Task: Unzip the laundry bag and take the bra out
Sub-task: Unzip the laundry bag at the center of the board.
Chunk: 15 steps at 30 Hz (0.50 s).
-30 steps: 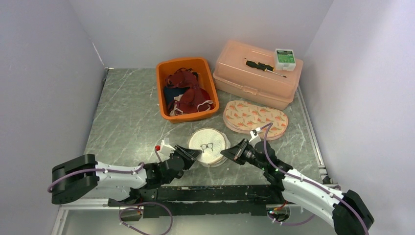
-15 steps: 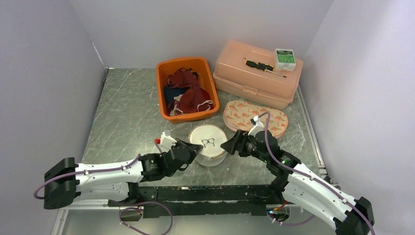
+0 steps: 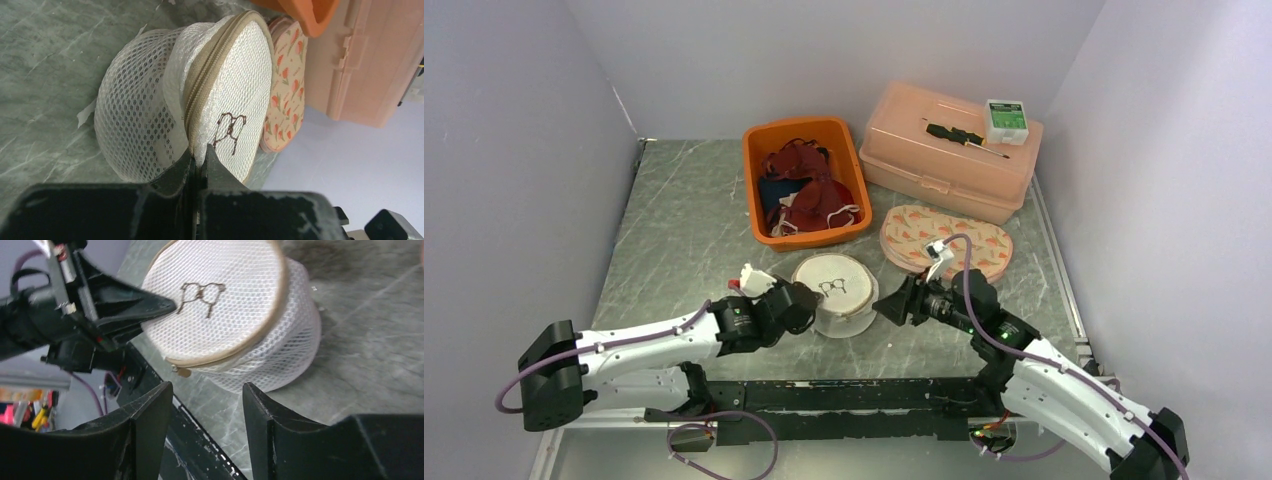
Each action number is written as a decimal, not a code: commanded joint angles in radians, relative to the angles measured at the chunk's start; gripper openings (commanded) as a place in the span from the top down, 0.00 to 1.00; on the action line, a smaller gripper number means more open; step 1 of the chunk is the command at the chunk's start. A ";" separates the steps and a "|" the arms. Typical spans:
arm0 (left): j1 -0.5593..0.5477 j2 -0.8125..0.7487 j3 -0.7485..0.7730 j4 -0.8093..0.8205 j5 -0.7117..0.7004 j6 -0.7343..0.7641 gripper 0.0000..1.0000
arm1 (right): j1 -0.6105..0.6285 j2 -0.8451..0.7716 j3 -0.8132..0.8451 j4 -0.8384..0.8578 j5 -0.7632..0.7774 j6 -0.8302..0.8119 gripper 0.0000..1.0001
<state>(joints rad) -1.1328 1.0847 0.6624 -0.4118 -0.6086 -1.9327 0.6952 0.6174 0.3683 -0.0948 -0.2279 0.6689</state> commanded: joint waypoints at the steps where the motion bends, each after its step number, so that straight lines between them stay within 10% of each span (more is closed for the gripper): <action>1: 0.015 0.022 0.045 -0.059 0.013 -0.036 0.97 | 0.070 0.060 0.026 0.108 -0.071 -0.093 0.43; 15: 0.024 0.062 0.141 -0.081 0.052 -0.018 0.97 | 0.300 0.147 0.026 0.241 0.195 -0.129 0.53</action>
<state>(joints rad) -1.1137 1.1397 0.7597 -0.4671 -0.5598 -1.9453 0.9718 0.7723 0.3798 0.0212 -0.1265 0.5587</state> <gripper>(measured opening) 0.052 0.475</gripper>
